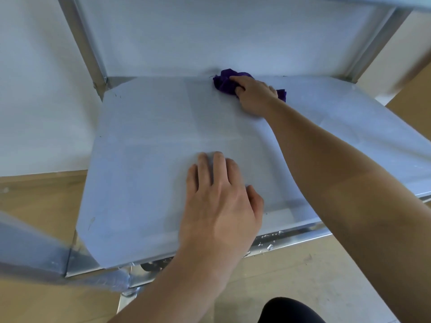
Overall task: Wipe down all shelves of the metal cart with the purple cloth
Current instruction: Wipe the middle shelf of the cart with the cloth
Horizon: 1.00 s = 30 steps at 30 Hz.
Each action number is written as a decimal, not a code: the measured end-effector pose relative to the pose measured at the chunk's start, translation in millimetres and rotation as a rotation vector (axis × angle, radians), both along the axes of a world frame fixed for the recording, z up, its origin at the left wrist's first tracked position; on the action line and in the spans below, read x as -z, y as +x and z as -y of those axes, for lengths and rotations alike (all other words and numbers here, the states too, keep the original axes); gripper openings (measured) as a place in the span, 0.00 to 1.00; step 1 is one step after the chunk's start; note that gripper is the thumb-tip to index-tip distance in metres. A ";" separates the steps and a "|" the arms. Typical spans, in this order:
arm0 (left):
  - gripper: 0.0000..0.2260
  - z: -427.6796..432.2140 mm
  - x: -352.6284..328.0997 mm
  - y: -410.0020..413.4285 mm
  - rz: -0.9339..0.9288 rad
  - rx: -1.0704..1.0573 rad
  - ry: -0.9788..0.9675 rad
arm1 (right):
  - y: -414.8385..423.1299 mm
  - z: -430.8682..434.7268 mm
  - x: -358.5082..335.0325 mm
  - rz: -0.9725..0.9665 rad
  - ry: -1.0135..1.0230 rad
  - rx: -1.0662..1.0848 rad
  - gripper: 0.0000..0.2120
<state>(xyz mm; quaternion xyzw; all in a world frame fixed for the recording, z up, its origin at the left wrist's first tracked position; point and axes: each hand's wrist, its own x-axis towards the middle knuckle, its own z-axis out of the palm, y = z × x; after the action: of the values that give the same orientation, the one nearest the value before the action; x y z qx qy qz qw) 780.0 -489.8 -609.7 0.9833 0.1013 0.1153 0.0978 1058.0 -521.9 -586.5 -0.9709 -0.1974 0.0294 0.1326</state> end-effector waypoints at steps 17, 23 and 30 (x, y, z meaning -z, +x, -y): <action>0.18 1.6 -2.1 0.1 0.078 -0.021 -0.003 | -150.9 45.3 9.8 0.058 0.166 -0.405 0.19; 0.17 1.1 0.8 1.7 0.059 -0.028 -0.009 | -115.0 7.6 2.1 -0.022 0.131 -0.396 0.20; 0.21 -4.6 3.9 3.0 0.048 0.002 0.006 | -57.1 -53.3 -0.2 -0.017 0.020 -0.269 0.21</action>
<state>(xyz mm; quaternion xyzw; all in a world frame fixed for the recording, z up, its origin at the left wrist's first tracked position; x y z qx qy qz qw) 783.0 -485.1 -613.6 0.9806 0.0976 0.1391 0.0972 1000.9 -468.6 -586.3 -0.9340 -0.3250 0.0530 0.1389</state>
